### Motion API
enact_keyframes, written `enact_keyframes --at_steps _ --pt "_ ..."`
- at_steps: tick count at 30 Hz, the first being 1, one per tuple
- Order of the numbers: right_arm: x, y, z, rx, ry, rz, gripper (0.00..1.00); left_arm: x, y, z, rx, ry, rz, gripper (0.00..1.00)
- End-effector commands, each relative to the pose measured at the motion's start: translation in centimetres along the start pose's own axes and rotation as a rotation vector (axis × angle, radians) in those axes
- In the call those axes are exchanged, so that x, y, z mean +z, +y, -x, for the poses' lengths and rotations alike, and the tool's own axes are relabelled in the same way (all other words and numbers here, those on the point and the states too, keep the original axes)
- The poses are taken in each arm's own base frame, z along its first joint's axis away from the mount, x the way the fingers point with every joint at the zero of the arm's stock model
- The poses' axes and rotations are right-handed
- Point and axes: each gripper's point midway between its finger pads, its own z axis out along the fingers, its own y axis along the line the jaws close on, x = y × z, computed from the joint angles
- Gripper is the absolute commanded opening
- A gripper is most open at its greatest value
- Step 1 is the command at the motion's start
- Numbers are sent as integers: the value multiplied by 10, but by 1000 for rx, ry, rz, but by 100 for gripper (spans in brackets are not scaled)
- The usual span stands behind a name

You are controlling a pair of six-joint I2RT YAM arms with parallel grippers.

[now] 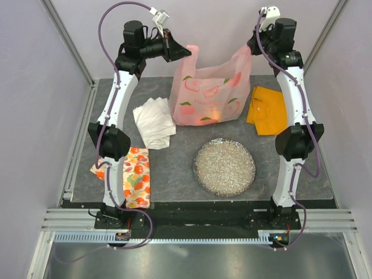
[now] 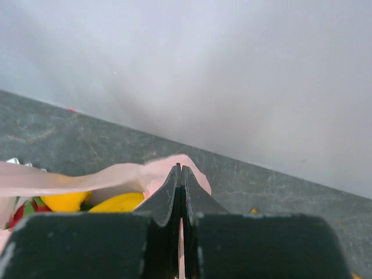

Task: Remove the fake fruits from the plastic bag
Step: Adjust the plastic bag at the center of the board.

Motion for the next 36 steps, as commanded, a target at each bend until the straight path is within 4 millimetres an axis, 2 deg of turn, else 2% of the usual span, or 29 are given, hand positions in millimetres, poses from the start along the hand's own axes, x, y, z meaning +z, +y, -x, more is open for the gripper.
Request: enact_keyframes --at_steps 1,3,4,5,6,7,8,9,10,11,12,13,14,16,17,19,20,21,23,24,25,27,28,30,31,32,33,35,36 --pt "-48 5 81 11 -215 37 0 -21 -53 41 217 -33 -49 1" --pt "-66 14 71 14 -184 74 0 -39 -73 47 259 -13 -10 1" --pt "-72 18 64 14 -168 85 0 -47 -66 26 234 56 34 2" --pt "-78 21 56 -14 -157 98 0 -53 -70 18 229 88 47 1" --pt "-90 27 36 -14 -118 105 0 -68 -89 20 242 100 57 2" --pt "-95 27 23 -11 -90 95 0 -77 -83 -19 157 206 85 2" --pt "-102 28 9 -3 -59 89 0 -86 -88 -35 122 249 90 2" --pt "-115 31 -24 -3 17 87 0 -96 -97 -50 94 292 90 2" --pt "-122 35 -40 -8 55 97 0 -113 -109 -79 47 362 86 2" --pt "-129 36 -55 -15 87 99 0 -122 -118 -92 28 389 86 2" --pt "-144 39 -83 -36 147 101 0 -130 -124 -106 23 414 78 2" --pt "-150 39 -91 -49 164 90 0 -146 -137 -132 -21 448 79 2" --pt "-162 40 -93 -71 166 83 0 -151 -141 -143 -35 460 77 1" --pt "-169 39 -94 -106 175 76 1 -164 -156 -168 -96 473 72 2" --pt "-172 37 -86 -117 158 69 3 -164 -158 -170 -99 459 64 2" --pt "-179 45 -49 -152 80 103 34 -163 -163 -177 -132 451 47 2" --pt "-187 60 -17 -176 7 177 42 -162 -161 -179 -143 453 44 2" --pt "-191 73 -2 -193 -33 224 58 -160 -159 -179 -152 448 45 2" --pt "-204 102 33 -236 -122 318 62 -156 -154 -182 -169 448 49 2" --pt "-208 129 39 -259 -142 387 63 -154 -153 -182 -184 444 49 2" --pt "-210 144 41 -274 -153 425 63 -153 -151 -182 -195 440 53 1" --pt "-213 183 30 -284 -140 541 62 -149 -146 -183 -238 430 74 2" --pt "-211 193 20 -275 -119 580 60 -147 -145 -182 -252 425 78 2" --pt "-200 214 -18 -253 -31 665 49 -143 -139 -182 -307 417 103 2" --pt "-195 218 -34 -246 4 683 46 -141 -135 -180 -311 408 116 1" --pt "-184 221 -63 -238 73 699 41 -140 -132 -181 -320 408 129 2" --pt "-178 224 -77 -242 106 701 39 -139 -126 -181 -327 411 154 1" --pt "-161 218 -114 -235 204 667 38 -139 -120 -181 -326 410 184 2" --pt "-153 211 -125 -242 232 630 38 -140 -119 -179 -321 408 195 2"
